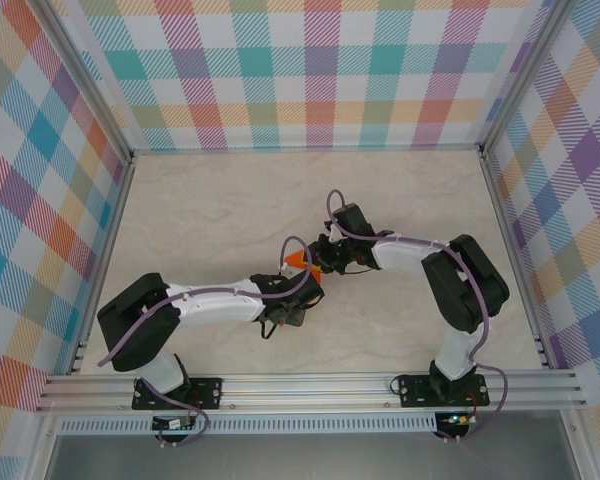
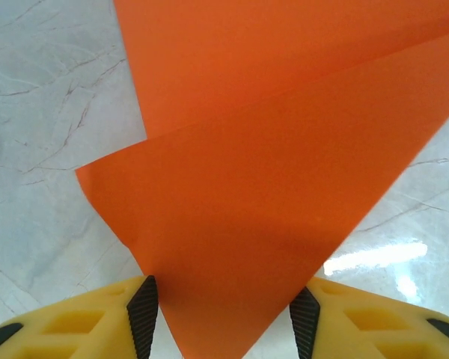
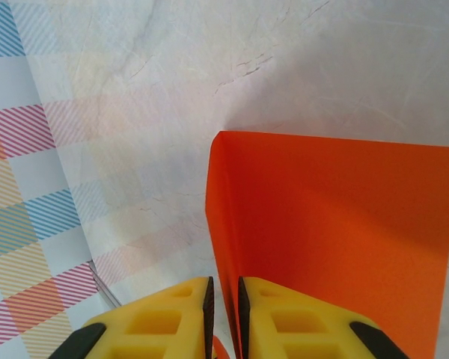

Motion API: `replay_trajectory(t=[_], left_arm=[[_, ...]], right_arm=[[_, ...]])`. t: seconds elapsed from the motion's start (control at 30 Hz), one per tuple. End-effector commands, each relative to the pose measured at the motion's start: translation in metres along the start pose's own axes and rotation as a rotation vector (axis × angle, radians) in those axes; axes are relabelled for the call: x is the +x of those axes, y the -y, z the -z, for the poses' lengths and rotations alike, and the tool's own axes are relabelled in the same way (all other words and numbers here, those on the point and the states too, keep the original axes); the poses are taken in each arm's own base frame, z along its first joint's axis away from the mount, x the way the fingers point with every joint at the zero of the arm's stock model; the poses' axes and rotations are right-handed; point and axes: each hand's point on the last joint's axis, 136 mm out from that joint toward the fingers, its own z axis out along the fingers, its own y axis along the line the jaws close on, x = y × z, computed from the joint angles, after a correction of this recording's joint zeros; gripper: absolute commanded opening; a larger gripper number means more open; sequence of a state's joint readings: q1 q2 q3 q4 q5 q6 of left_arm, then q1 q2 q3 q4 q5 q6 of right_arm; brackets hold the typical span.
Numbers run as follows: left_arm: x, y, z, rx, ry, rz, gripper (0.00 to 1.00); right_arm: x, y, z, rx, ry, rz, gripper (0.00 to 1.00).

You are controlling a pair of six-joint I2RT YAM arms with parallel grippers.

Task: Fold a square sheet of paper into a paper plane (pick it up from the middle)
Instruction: Fourth fold the wing at the center of the table.

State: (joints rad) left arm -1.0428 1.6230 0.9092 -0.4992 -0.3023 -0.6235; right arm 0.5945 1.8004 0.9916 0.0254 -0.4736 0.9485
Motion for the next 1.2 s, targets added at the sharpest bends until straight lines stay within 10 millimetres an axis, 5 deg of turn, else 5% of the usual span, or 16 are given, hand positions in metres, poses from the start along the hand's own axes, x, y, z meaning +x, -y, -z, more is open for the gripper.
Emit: replay_trajectory(t=[0.0, 0.53, 0.8, 1.17], left_arm=[[-0.006, 0.002, 0.003, -0.049, 0.030, -0.006, 0.49], [-0.006, -0.008, -0.001, -0.138, 0.053, -0.038, 0.15], [-0.009, -0.014, 0.003, -0.153, 0.071, -0.061, 0.04], [-0.027, 0.011, 0.016, -0.054, 0.102, -0.138, 0.00]], right_arm=[[-0.001, -0.010, -0.001, -0.025, -0.015, 0.035, 0.19], [0.001, 0.004, 0.013, 0.064, 0.024, 0.054, 0.29], [0.003, 0.040, 0.039, 0.193, 0.145, -0.010, 0.34], [0.010, 0.054, 0.091, 0.267, 0.288, -0.023, 0.45]])
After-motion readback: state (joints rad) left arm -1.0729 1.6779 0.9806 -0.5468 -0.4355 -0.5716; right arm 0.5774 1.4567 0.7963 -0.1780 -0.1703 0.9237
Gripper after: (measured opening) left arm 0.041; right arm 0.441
